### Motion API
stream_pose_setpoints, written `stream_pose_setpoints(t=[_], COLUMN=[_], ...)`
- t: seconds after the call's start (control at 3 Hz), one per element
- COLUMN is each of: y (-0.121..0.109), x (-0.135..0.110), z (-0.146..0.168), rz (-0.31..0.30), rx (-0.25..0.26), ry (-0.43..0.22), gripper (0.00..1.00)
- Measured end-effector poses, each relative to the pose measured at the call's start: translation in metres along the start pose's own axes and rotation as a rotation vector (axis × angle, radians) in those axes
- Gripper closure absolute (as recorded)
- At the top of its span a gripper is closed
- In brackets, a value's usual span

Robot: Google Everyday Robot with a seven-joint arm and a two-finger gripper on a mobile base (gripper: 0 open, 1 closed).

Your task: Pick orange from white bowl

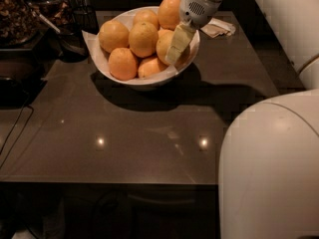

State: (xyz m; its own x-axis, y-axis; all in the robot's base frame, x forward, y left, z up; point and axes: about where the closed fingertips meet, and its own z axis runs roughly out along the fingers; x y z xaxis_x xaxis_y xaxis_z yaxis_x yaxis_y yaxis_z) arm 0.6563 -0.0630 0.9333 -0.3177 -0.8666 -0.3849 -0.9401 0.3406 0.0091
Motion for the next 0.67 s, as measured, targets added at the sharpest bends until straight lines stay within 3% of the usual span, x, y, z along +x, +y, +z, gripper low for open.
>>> stream_pose_setpoints(t=[0.67], y=[0.016], x=[0.0], z=[-0.037], rz=[-0.047], rx=[0.027], ry=[-0.142], gripper=[1.0])
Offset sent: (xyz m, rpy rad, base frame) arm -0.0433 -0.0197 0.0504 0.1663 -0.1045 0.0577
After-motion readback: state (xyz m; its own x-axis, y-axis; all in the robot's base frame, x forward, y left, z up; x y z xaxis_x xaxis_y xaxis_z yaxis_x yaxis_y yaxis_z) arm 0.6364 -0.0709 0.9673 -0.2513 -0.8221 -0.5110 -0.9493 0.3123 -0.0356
